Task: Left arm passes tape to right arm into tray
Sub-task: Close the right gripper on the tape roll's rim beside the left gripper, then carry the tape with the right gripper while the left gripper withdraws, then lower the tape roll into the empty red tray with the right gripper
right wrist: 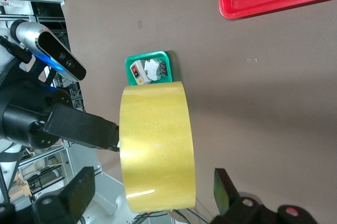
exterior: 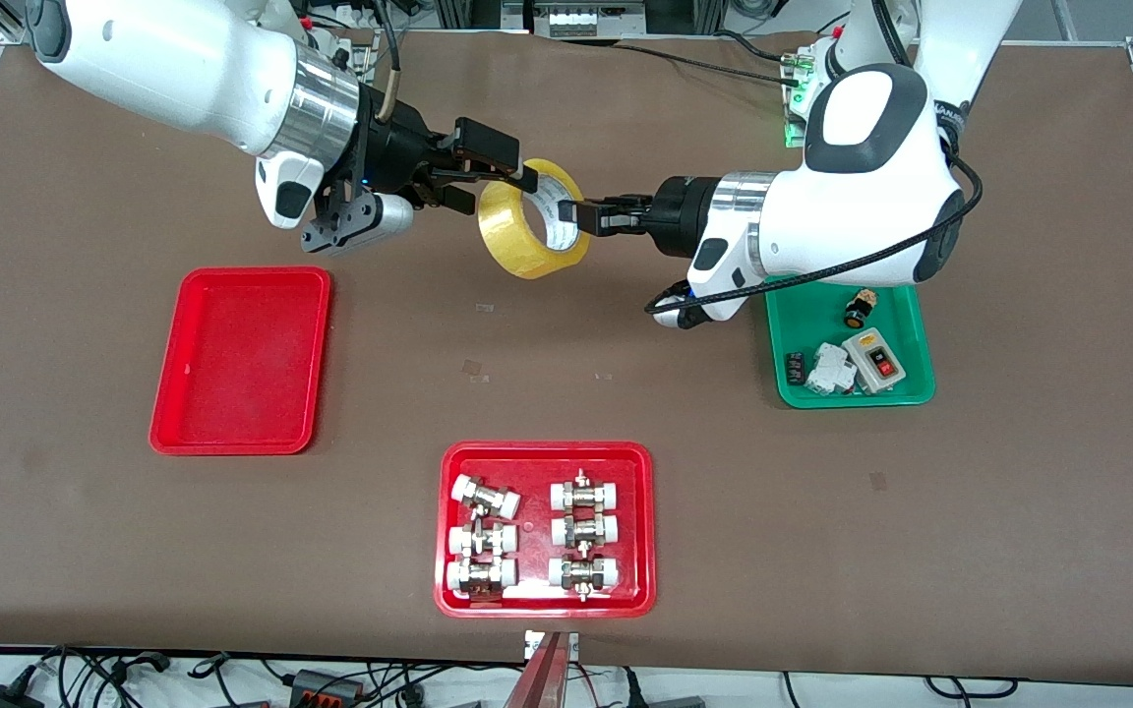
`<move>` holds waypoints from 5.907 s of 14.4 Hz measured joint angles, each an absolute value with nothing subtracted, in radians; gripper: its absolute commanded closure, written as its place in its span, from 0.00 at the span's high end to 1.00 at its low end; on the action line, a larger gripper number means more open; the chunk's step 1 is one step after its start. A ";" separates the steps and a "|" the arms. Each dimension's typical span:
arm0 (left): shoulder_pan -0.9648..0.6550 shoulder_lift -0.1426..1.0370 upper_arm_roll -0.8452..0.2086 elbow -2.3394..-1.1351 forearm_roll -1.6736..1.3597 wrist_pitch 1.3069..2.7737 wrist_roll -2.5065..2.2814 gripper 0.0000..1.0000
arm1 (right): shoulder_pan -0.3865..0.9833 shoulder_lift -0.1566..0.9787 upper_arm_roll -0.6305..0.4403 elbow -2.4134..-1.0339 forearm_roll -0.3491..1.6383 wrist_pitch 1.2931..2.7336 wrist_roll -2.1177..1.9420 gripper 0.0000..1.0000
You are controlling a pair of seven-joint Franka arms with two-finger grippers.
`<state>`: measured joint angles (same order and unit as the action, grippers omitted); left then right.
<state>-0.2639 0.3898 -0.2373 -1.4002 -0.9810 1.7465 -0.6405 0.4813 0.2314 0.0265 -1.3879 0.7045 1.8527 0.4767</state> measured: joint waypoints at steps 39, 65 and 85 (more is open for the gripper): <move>-0.038 0.259 -0.223 -1.316 -0.399 1.324 -0.358 1.00 | 0.187 0.438 -0.013 -1.439 0.701 1.759 0.242 0.39; 0.154 0.015 -0.222 -1.581 0.039 1.617 0.146 1.00 | -0.310 0.713 -0.008 -1.621 0.618 1.614 -0.765 0.40; 0.003 0.025 -0.065 -1.557 0.043 1.567 0.013 1.00 | -0.210 0.678 0.003 -1.633 0.342 1.827 -0.796 1.00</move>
<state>0.0029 0.0248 -0.0655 -1.5567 0.0425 1.5674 0.0131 -0.2102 0.6784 0.0034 -1.6327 0.3419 1.8267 -0.7965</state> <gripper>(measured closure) 0.000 0.000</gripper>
